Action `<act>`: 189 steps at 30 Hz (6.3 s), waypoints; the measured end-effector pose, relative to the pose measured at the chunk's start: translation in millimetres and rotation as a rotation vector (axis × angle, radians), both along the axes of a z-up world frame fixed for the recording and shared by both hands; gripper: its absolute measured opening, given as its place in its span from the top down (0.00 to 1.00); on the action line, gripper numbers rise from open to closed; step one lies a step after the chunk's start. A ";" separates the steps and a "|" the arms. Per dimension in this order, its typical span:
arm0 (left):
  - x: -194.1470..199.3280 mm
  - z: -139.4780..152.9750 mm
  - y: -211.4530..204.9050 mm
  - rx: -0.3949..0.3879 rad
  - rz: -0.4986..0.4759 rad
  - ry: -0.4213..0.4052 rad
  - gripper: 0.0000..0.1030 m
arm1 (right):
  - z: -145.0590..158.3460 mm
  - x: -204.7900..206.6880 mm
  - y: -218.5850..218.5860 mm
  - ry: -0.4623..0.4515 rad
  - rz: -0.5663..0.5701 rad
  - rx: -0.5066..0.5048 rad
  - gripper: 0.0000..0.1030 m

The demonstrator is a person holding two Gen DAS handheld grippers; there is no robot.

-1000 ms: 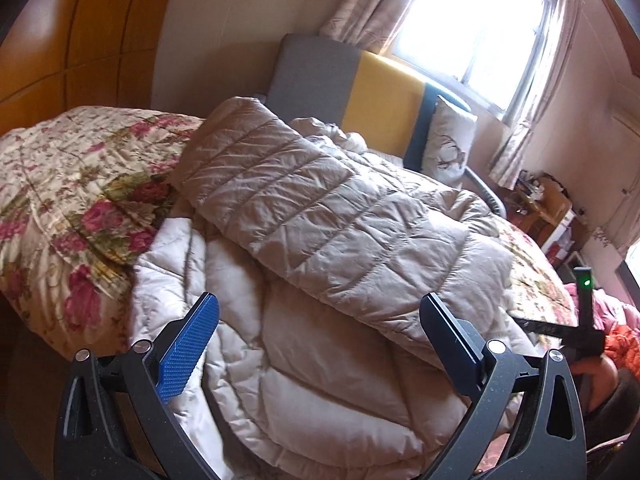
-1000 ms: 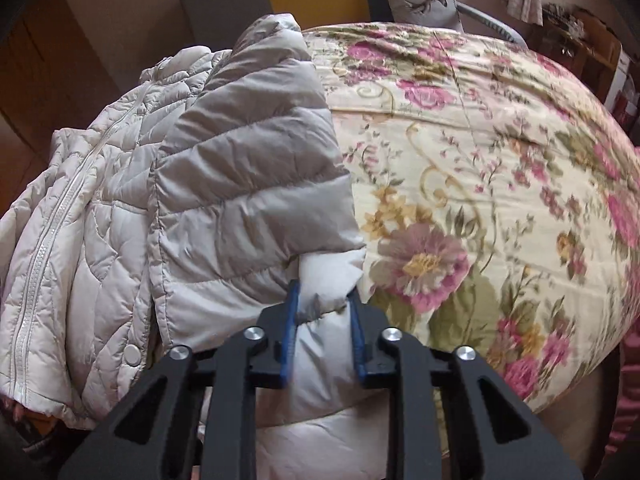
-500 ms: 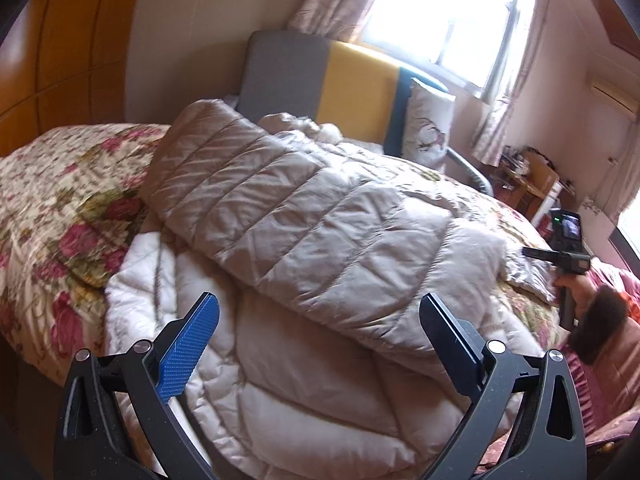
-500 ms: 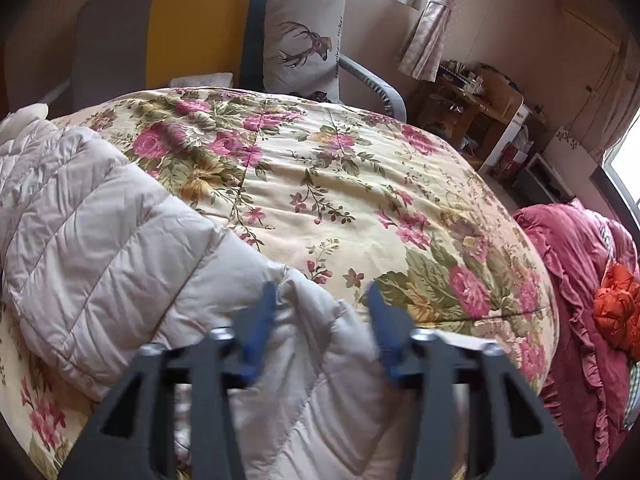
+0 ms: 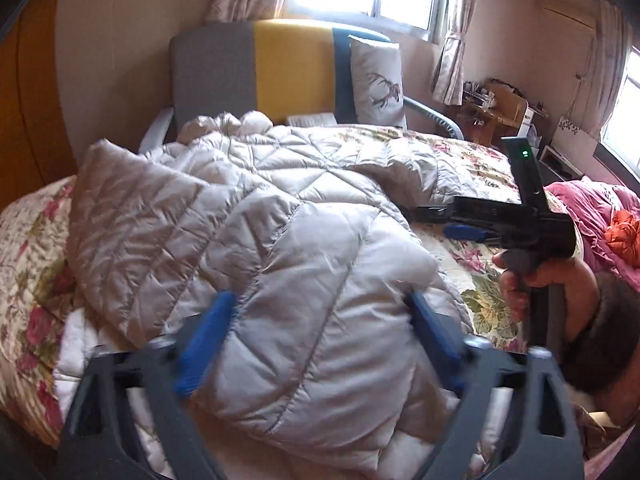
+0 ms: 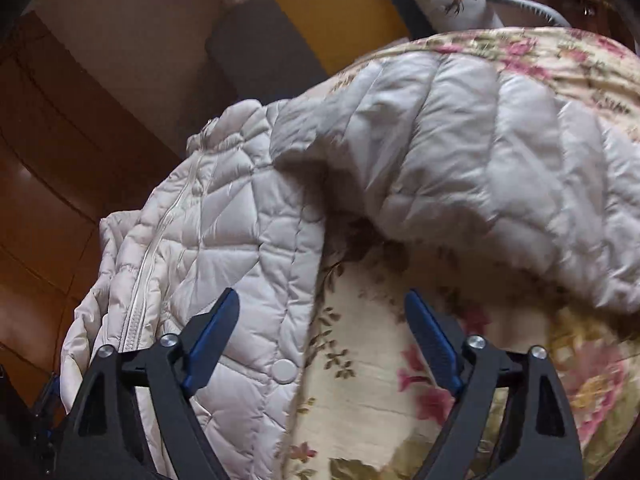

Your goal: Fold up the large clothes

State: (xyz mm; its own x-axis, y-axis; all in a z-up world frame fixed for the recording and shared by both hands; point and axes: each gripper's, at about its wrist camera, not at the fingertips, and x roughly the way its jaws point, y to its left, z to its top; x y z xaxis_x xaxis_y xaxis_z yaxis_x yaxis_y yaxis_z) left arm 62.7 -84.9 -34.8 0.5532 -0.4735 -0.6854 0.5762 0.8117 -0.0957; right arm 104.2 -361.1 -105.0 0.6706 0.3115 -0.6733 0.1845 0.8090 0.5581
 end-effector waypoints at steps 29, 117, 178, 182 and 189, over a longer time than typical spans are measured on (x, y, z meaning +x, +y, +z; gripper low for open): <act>165.7 4.5 391.5 -0.034 0.918 -0.074 0.88 | -25.5 14.3 45.3 -0.126 0.125 -0.104 0.12; 151.2 -69.5 451.9 -0.807 1.370 0.096 0.97 | -15.0 44.5 36.9 -0.004 0.161 -0.616 0.02; 212.4 -11.2 63.2 0.032 0.455 -0.118 0.49 | -15.9 44.9 33.6 -0.017 0.162 -0.569 0.02; 231.2 -50.9 91.9 0.037 0.485 -0.013 0.52 | -15.7 43.7 35.1 -0.018 0.162 -0.575 0.02; 236.3 -72.1 99.6 -0.015 0.466 0.016 0.52 | -14.0 40.8 38.9 -0.014 0.154 -0.609 0.02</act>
State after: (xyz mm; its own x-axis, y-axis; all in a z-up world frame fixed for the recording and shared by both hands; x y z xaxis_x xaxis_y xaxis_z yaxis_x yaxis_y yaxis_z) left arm 298.9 14.7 -106.9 0.6990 -0.1865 -0.6904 0.1485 0.9822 -0.1149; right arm 145.0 -322.3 -119.0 0.6587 -0.0315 -0.7518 0.0370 0.9993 -0.0095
